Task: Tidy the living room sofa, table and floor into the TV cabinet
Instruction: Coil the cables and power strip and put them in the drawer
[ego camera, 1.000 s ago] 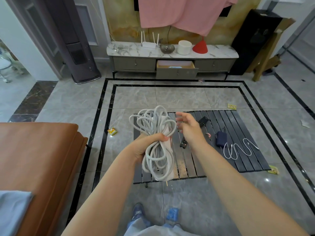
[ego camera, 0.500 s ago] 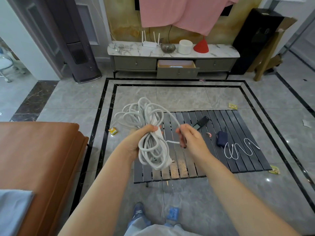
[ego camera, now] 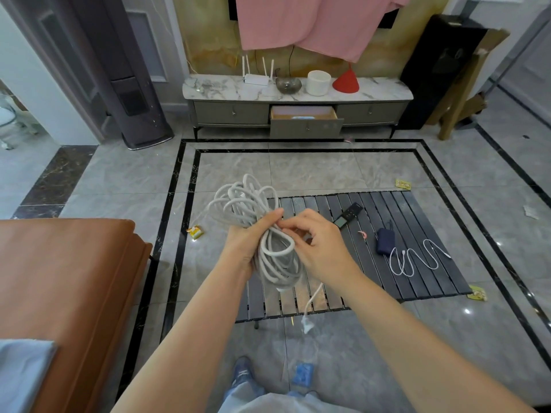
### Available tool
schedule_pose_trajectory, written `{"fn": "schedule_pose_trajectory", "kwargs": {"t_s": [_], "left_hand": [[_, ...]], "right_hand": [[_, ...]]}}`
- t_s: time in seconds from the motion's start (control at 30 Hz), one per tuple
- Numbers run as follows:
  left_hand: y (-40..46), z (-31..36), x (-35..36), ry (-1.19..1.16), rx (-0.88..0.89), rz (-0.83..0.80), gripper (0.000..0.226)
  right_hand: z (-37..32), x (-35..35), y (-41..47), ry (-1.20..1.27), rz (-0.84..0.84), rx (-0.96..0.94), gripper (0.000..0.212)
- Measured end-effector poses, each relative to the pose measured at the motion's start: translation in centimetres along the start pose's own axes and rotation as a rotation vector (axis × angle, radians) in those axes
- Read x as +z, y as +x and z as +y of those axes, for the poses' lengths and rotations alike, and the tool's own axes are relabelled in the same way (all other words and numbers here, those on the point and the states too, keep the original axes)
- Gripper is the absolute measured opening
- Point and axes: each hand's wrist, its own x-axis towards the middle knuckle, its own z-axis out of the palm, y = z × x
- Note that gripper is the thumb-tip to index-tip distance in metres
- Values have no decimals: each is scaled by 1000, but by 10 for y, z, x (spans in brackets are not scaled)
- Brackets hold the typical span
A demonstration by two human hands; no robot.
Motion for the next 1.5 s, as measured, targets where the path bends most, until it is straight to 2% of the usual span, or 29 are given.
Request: {"fn": "schedule_pose_trajectory", "kwargs": {"t_s": [0.1,0.17,0.27,0.33,0.37,0.43,0.53,0.6,0.7,0.77,0.8,0.87,1.0,1.07,1.2,1.33,1.5], "left_hand": [[0,-1,-5,30,-50,-5,24],[-2,-2,-6,52,-56,-3,21],[-2,2,-9,-32,-108,22,20],[-2,7,-11,-56,-119,13,22],[-1,9,-12,-46,-105,10,22],[-1,13,-12,-27,-59,16,22],[0,14,-10,-20,-25,-4,29],[1,14,-13,-18,-35,-18,42],[1,14,-18,29,-64,-40,50],[1,15,-24,89,-119,-76,48],[2,15,-26,130,-151,-94,39],[-1,17,-29,234,-226,-130,20],[-7,6,-23,378,-247,-153,11],[-7,-1,-19,328,-230,-153,21],[-5,-8,-10,200,-160,-99,32],[-6,-11,-5,136,-125,-124,45],[-5,-17,-6,78,-85,-133,53]], "right_hand": [[-6,-6,0,-85,-133,-77,20],[-11,-16,0,17,-129,32,15],[-9,-28,1,284,147,290,33],[6,-33,1,165,256,463,45],[15,-33,-1,52,211,563,51],[34,-29,-10,-47,-1,796,65],[51,-14,-28,212,-275,1052,76],[55,-3,-35,496,-271,1095,65],[51,6,-33,907,-114,1092,40],[48,4,-27,1044,-28,1039,27],[46,3,-23,1060,0,999,24],[41,-1,-16,993,26,903,21],[17,1,-6,770,-29,680,26],[9,10,-6,687,-78,595,33],[6,28,-13,497,-34,490,43],[2,29,-24,536,59,399,27],[4,24,-28,455,7,302,22]]}}
